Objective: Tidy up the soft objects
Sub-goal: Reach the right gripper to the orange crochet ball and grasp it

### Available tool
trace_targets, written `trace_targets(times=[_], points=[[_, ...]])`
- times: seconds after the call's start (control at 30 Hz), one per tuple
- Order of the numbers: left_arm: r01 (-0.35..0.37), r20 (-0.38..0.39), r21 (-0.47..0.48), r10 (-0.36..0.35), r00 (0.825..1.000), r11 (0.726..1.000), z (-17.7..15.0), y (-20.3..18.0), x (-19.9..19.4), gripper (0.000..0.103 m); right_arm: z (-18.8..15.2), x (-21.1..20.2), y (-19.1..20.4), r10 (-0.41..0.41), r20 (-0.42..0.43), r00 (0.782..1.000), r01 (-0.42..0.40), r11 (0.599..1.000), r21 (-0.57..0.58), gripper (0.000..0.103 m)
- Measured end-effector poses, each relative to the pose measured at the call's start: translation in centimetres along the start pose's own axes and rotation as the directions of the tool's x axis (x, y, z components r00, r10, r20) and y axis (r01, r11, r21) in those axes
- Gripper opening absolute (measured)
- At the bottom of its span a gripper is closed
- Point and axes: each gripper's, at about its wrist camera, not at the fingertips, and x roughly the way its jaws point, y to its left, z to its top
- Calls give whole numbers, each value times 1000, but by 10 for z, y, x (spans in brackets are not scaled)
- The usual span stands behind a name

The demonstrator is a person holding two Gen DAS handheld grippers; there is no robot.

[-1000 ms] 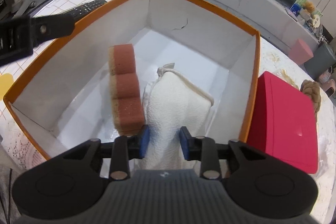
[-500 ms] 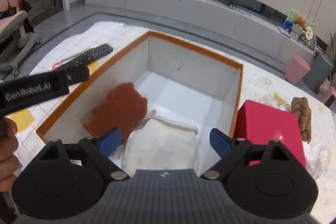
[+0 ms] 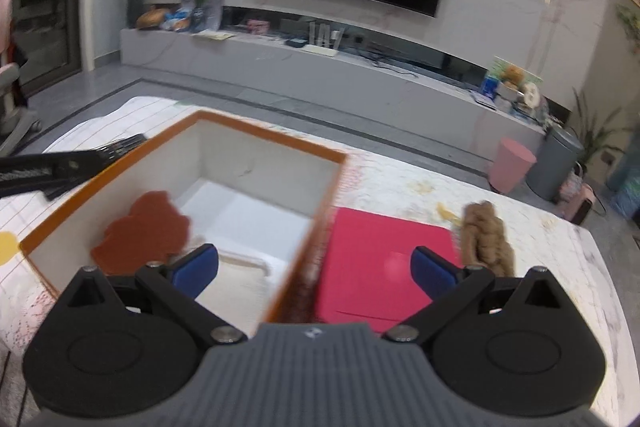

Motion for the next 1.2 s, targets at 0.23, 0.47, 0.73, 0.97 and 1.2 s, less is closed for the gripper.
trace_targets(times=[0.23, 0.47, 0.73, 0.97, 1.2], points=[[15, 43, 54, -17, 999, 998, 4, -26, -15, 92, -13, -12, -47, -60, 10, 998, 59, 997, 52, 100], [95, 71, 87, -101, 992, 992, -2, -55, -28, 92, -27, -15, -87, -58, 67, 996, 48, 989, 141, 100], [81, 96, 207, -102, 990, 975, -20, -101, -40, 92, -31, -20, -115, -75, 97, 992, 47, 964, 262, 100], [104, 124, 296, -146, 981, 949, -41, -143, -60, 92, -49, -25, -173, -8, 105, 994, -41, 893, 447, 101], [281, 29, 326, -307, 951, 903, -63, -178, -56, 92, -64, -31, -212, -11, -37, 999, 23, 942, 335, 101]])
